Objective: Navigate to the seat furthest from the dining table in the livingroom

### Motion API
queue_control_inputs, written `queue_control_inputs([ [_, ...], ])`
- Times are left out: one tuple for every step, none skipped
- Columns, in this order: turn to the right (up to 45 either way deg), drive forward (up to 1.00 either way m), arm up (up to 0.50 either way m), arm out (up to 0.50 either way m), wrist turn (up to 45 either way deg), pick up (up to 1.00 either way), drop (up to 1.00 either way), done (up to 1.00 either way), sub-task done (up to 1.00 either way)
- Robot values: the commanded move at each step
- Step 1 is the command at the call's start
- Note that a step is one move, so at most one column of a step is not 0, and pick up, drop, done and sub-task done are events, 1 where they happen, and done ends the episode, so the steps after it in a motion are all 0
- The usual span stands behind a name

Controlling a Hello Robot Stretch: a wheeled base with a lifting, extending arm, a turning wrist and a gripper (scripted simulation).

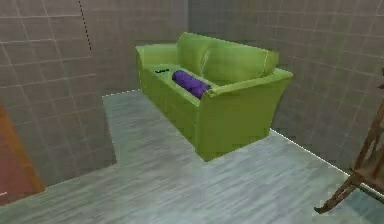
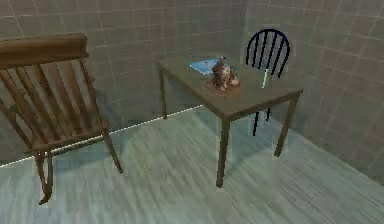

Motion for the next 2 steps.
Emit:
queue_control_inputs([
  [45.0,0.00,0.00,0.00,0.0,0.00,0.00,0.00,0.00],
  [39.0,0.00,0.00,0.00,0.0,0.00,0.00,0.00,0.00],
])
